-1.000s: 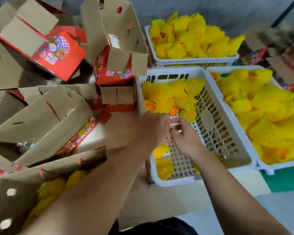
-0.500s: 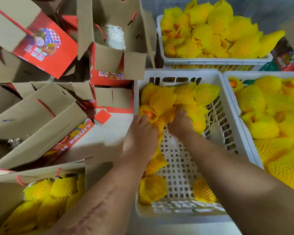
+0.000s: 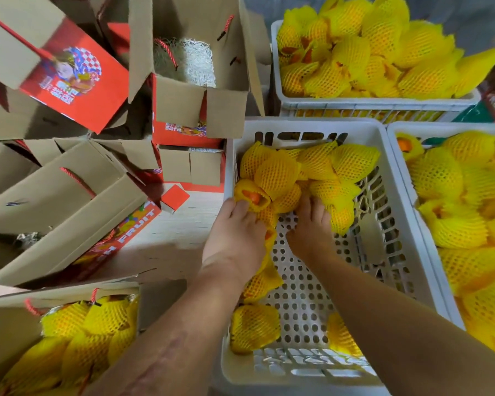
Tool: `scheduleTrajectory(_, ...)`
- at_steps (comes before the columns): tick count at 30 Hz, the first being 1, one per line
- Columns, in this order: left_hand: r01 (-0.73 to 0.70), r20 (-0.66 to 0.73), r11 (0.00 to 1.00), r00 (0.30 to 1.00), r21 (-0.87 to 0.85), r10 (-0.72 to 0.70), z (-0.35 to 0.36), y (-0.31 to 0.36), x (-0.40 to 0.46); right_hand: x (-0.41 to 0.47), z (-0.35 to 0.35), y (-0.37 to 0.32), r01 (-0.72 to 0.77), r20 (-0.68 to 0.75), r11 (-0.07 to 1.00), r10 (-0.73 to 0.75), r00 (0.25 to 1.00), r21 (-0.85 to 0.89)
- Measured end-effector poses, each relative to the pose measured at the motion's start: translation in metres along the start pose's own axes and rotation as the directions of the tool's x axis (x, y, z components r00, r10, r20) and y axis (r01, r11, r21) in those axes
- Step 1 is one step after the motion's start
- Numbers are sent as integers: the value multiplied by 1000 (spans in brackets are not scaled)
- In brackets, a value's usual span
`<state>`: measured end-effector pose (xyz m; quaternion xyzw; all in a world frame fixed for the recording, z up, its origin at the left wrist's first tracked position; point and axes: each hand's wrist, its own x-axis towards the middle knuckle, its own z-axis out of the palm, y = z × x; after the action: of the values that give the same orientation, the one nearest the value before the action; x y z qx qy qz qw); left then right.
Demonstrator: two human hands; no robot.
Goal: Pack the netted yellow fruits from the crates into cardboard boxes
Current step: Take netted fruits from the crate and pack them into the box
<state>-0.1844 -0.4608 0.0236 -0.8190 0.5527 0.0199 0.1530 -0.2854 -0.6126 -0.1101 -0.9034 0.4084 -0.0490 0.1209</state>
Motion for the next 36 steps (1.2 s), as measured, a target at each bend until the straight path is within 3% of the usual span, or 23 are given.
scheduleTrajectory(3,7,17,1000,1000,1,-7,0,0,-1,-11,-3,-11,-35,-190,978,75,979,204)
scheduleTrajectory(6,8,4,1000,1000,-25,-8,0,0,0,-10,-9,-26,328,-442,924,-215,871,197)
scheduleTrajectory(7,7,-8,1000,1000,-31,-7,-1,1,0,-8,-14,-35,414,-415,899,-326,850,143)
scheduleTrajectory(9,10,-22,999,1000,-38,-11,-1,1,1,3,-24,-55,468,-223,882,-448,866,45)
scheduleTrajectory(12,6,-14,1000,1000,-18,-6,-1,0,1,23,-33,-82,459,30,873,-461,887,-164)
scheduleTrajectory(18,14,-27,1000,1000,-7,-15,2,0,0,41,-41,-99,410,80,848,-408,909,-337)
scheduleTrajectory(23,33,-157,990,986,-134,-54,6,-1,-2,44,-48,-75,441,51,873,-440,896,-210)
scheduleTrajectory(26,106,-225,957,959,-269,-170,6,-2,-5,32,-63,-53,388,140,913,-404,904,127)
scheduleTrajectory(27,118,-210,957,962,-267,-178,5,-2,-5,26,-71,-49,319,190,882,-400,897,348)
scheduleTrajectory(29,108,-158,974,977,-199,-141,4,-3,-4,16,-83,-44,112,265,603,-500,825,790)
scheduleTrajectory(30,93,-151,980,981,-177,-121,5,-3,-4,9,-87,-42,10,303,491,-554,775,871)
scheduleTrajectory(32,71,-174,979,979,-193,-106,7,-3,-4,0,-86,-34,-146,413,447,-588,696,882)
scheduleTrajectory(33,63,-194,976,976,-208,-104,7,-4,-5,-3,-81,-28,-216,420,387,-583,696,896)
scheduleTrajectory(34,64,-193,976,975,-209,-105,7,-4,-5,-4,-78,-23,-327,422,269,-519,743,906)
scheduleTrajectory(35,69,-184,978,977,-197,-106,7,-4,-4,-2,-74,-18,-447,458,120,-359,813,887)
scheduleTrajectory(36,73,-177,981,978,-180,-106,7,-3,-4,1,-67,-13,-491,491,41,-159,857,870)
